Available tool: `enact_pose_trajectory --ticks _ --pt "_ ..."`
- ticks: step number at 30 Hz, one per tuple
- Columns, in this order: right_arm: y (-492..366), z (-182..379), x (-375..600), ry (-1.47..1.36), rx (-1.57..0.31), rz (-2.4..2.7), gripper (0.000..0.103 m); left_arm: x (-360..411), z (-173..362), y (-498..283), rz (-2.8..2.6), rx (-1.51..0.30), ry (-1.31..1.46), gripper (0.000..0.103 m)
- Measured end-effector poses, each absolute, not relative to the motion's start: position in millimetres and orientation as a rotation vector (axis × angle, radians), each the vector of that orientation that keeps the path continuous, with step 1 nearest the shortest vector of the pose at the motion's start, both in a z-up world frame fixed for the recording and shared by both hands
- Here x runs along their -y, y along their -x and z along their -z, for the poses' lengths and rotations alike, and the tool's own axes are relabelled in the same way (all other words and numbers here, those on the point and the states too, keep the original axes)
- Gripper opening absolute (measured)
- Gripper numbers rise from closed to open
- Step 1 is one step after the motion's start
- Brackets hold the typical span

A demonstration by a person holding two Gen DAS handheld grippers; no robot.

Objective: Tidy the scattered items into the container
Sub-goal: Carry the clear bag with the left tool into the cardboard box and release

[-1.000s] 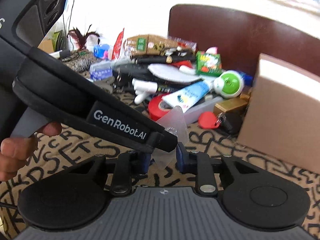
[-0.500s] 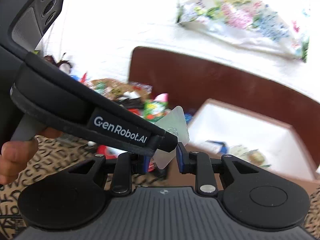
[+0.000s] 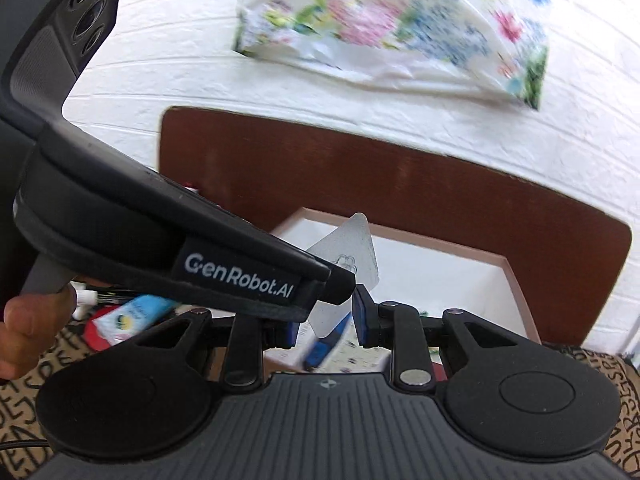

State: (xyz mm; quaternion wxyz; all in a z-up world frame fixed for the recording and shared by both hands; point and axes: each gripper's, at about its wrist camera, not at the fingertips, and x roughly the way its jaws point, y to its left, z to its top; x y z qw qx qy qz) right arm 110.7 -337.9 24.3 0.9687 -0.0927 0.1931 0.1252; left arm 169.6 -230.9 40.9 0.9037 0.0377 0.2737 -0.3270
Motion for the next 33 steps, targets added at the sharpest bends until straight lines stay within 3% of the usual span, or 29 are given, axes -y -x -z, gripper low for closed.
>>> enact_pose_trajectory --ticks 25,28,33 --pt "-191 39 373 -0.026 -0.605 -0.232 0.032 265 29 -254 0.686 -0.760 -0.076 0.027" --pt "-193 39 371 -0.035 -0.610 -0.233 0.033 265 31 -256 0.685 -0.765 -0.073 0.030" --pt "-194 40 371 -0.039 -0.617 -0.232 0.034 265 33 -257 0.682 -0.771 -0.062 0.045"
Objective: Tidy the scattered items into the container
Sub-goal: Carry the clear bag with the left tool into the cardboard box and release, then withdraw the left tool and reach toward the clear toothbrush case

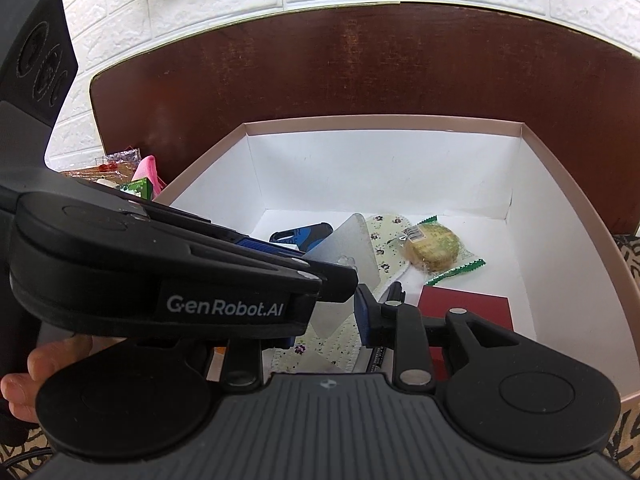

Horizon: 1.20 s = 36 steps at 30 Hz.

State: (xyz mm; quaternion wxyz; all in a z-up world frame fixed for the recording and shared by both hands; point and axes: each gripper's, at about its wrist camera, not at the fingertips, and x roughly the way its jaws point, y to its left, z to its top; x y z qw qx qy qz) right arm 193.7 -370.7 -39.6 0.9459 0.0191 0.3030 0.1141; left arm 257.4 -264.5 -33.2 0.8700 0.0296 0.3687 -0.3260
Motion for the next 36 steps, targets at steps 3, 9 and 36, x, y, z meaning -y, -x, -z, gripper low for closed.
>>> enact_pose_trajectory --ticks 3,9,36 --pt "-192 38 369 -0.031 -0.601 -0.223 0.057 263 32 -256 0.672 -0.761 -0.061 0.071" --pt "-184 30 367 -0.022 -0.551 -0.187 0.083 252 23 -252 0.653 -0.747 -0.003 0.097" --pt "-143 3 355 -0.036 -0.463 -0.169 0.103 216 -3 -205 0.579 -0.681 0.036 0.103"
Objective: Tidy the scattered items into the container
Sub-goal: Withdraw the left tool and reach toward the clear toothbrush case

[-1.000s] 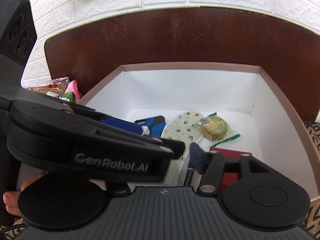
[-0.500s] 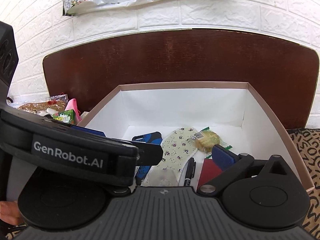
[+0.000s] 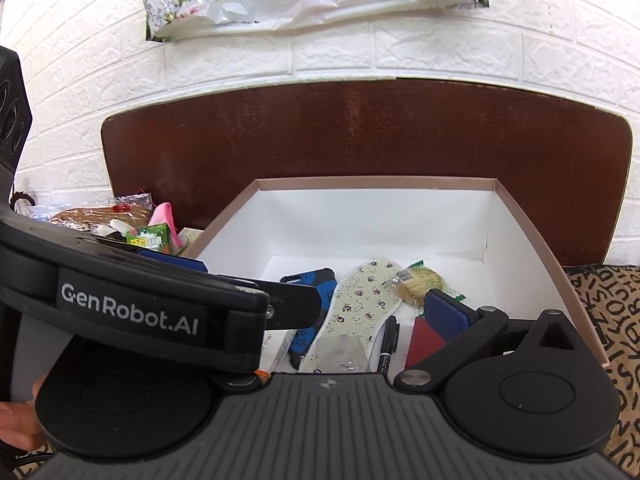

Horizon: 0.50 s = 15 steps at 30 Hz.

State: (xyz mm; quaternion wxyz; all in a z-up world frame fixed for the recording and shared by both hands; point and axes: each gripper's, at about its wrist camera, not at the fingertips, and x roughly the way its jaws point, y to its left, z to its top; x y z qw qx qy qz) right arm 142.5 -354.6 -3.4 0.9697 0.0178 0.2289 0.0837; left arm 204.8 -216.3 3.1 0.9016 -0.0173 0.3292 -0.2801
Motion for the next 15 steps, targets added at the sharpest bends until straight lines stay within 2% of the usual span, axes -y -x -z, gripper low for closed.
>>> enact_pose_trajectory --ticks 15 --pt "-92 -8 314 0.009 -0.364 -0.180 0.103 178 -21 -144 0.543 -0.587 0.063 0.103"
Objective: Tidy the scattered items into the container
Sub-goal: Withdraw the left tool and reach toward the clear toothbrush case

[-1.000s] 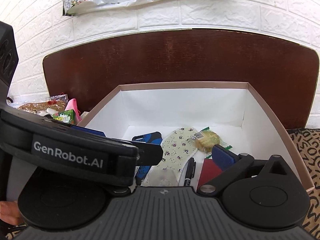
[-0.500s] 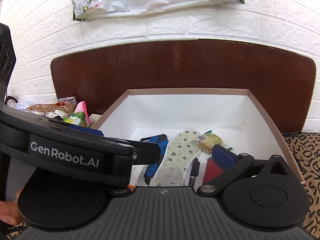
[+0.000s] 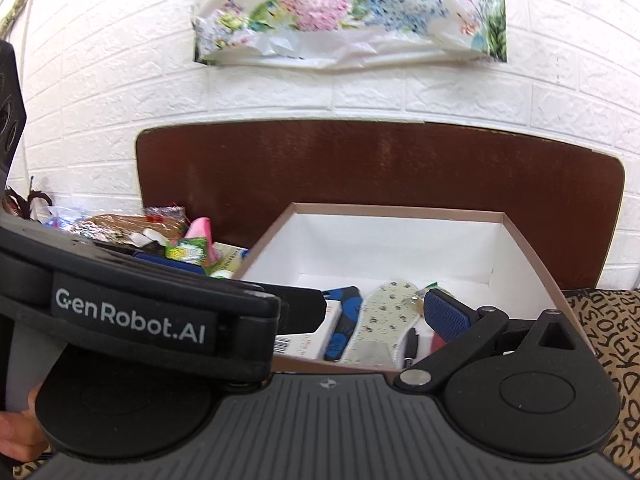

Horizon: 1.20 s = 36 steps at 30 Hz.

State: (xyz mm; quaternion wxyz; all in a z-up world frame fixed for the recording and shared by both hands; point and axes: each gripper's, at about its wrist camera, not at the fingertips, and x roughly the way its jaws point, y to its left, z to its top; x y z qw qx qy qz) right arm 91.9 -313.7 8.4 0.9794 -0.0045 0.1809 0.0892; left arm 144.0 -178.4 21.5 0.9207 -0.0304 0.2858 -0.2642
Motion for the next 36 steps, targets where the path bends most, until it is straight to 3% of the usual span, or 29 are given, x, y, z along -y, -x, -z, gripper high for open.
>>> enact_pose_trajectory --ticks 12,22,34,36 --pt "-49 12 256 0.023 -0.340 -0.228 0.103 123 -1 -85 0.447 -0.529 0.077 0.103" --pt "-28 47 207 0.070 -0.397 -0.316 0.103 71 39 -61 0.366 -0.608 0.138 0.103" --pt "-41 86 178 0.078 -0.489 -0.353 0.102 38 79 -73 0.336 -0.710 0.163 0.103" --pt "-49 90 174 0.090 -0.503 -0.355 0.101 34 82 -81 0.335 -0.720 0.157 0.099"
